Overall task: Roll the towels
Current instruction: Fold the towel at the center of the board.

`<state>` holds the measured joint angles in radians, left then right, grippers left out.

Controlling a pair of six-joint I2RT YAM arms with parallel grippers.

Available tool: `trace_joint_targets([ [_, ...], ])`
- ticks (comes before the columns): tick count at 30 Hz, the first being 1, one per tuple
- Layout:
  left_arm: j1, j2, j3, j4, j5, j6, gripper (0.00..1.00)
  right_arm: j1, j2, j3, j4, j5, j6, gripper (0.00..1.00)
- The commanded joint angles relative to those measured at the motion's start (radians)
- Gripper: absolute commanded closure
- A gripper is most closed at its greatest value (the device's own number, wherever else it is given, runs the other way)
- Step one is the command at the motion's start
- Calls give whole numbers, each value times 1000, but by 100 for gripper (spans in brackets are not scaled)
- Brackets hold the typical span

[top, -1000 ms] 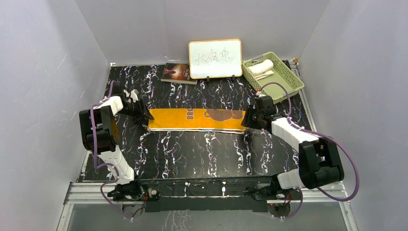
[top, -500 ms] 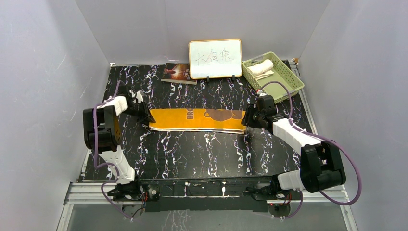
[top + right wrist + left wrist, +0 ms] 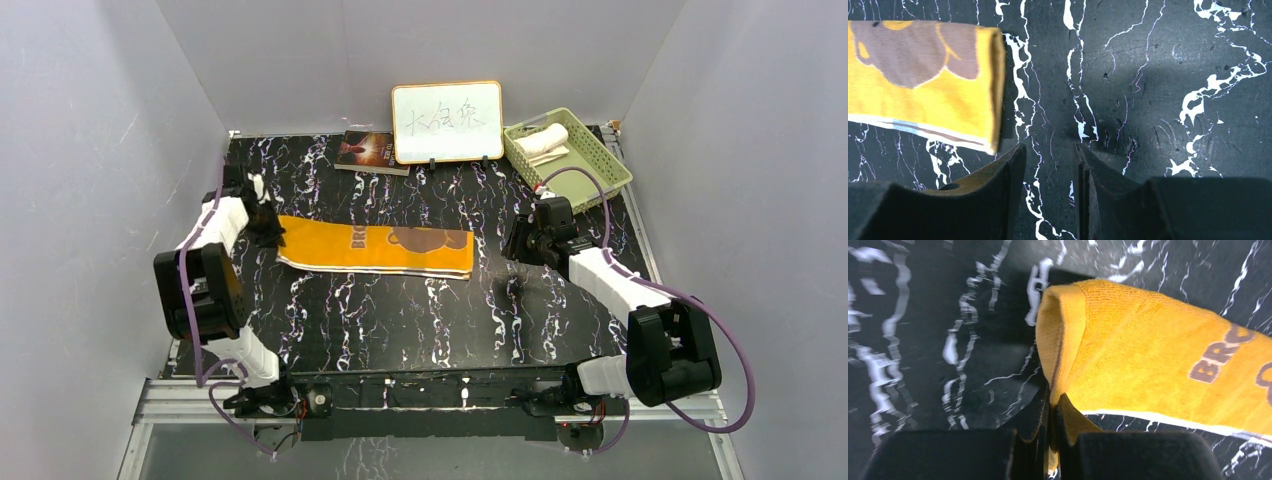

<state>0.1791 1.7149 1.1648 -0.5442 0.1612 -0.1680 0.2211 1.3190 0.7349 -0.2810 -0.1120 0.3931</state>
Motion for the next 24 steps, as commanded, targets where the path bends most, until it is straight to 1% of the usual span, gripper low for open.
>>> trace_joint_targets([
  [1,8,-133,65,-76,-162,5,100,2,-10,44,50,1,-10,64],
  [5,-11,-199,105,-116,-212,-1,100,4,-3,52,52,0,-5,65],
  [7,-59,-216,130,-141,-274,-3,100,5,2,58,51,0,-4,65],
  [10,-174,-203,177,-185,-353,-23,100,8,9,66,51,-1,1,66],
  [15,-389,-65,261,-264,-476,-77,100,11,8,85,39,-1,2,66],
  [19,-518,33,331,-294,-513,-120,100,14,-16,90,20,17,-6,66],
  [24,-683,182,516,-369,-529,-152,100,13,-25,85,16,29,-11,65],
])
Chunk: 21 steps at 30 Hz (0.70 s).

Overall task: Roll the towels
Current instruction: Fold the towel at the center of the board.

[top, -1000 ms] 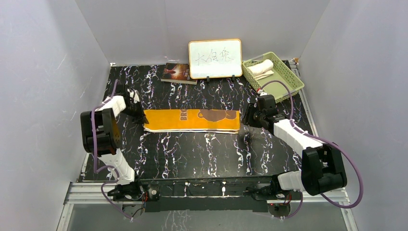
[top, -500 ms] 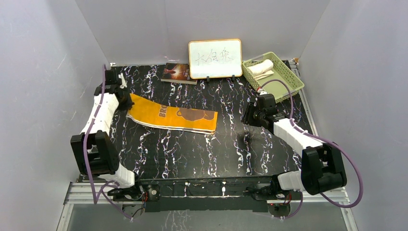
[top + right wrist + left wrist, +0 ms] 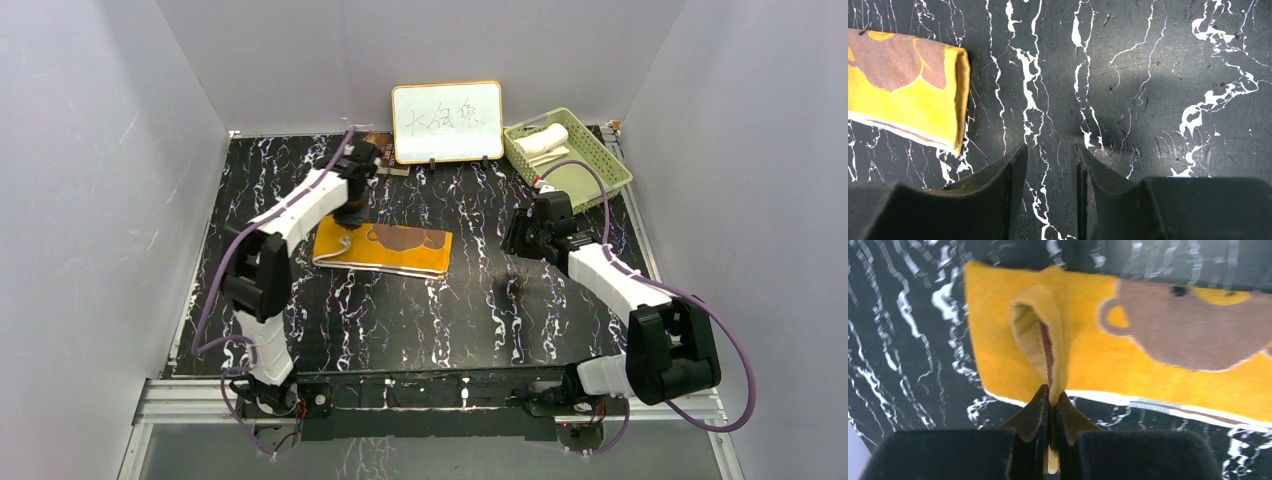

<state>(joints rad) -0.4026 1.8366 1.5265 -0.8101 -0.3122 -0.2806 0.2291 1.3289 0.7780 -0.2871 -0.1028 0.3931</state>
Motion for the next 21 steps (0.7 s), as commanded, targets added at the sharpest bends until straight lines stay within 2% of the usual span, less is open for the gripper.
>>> trace_joint_targets([
  [1,-134,94,194,-115,-45,-37,100,5,-34,40,23,18,-11,65],
  [4,-214,190,318,-157,-19,-28,100,4,-30,34,26,15,-11,65],
  [7,-254,253,377,-171,21,-27,100,5,-34,26,31,13,-11,65],
  [21,-291,277,370,-110,181,-16,100,4,-27,14,38,22,-17,64],
])
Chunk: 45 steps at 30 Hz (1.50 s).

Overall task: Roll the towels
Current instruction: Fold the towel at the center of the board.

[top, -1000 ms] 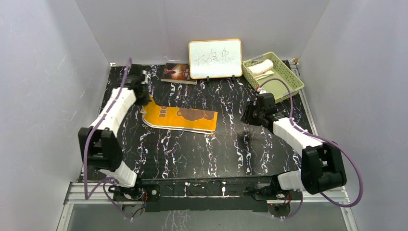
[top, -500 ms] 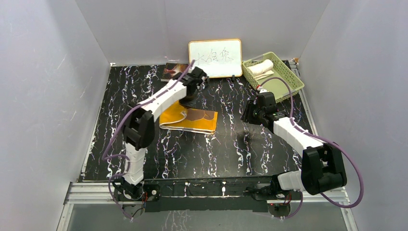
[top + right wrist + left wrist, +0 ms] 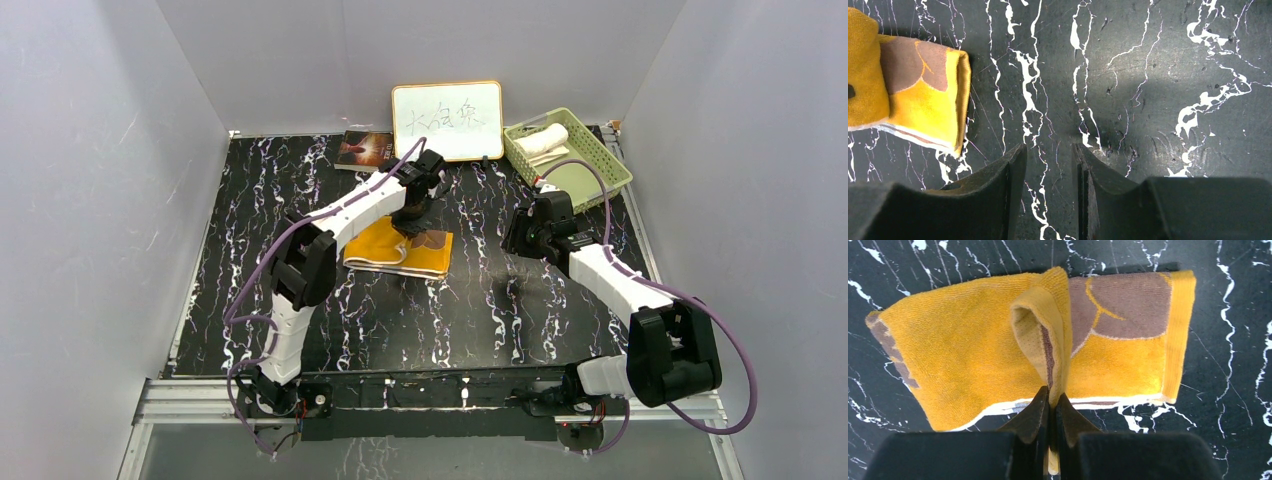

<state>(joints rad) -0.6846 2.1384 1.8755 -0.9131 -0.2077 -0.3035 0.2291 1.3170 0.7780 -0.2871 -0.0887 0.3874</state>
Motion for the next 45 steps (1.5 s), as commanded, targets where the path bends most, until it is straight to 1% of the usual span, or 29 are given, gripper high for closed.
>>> trace_joint_targets([
  [1,-11,-23,19,3,106,9,100,4,-13,14,39,8,-11,64],
  [4,-14,-15,10,29,165,15,100,4,-10,14,39,8,-10,64],
  [11,-15,5,-30,79,229,17,100,3,-5,7,45,8,-12,63],
  [16,-15,-19,-75,150,303,17,80,3,7,7,55,6,-11,62],
  [18,-15,-40,-99,177,326,18,69,4,13,10,61,8,-9,62],
  [21,-8,-99,-138,225,359,19,57,4,24,18,81,6,0,61],
  [24,39,-195,-177,273,399,14,55,5,37,38,117,-1,14,61],
  [27,152,-331,-284,383,453,-23,53,21,60,79,166,15,15,62],
  [29,218,-406,-368,449,453,-49,53,58,81,109,211,33,16,62],
  [32,274,-470,-467,525,437,-72,54,148,147,187,241,60,22,63],
  [33,283,-480,-499,545,423,-74,56,180,178,216,249,58,22,64],
  [34,289,-484,-518,566,399,-74,61,207,206,248,255,55,21,66],
  [36,299,-480,-556,595,336,-72,69,255,277,310,262,22,22,71],
  [38,311,-471,-598,643,321,-71,74,275,347,369,268,-53,37,78],
  [41,326,-462,-660,732,314,-74,76,293,451,444,272,-143,61,83],
  [45,347,-433,-716,792,288,-71,77,305,561,494,276,-188,72,86],
])
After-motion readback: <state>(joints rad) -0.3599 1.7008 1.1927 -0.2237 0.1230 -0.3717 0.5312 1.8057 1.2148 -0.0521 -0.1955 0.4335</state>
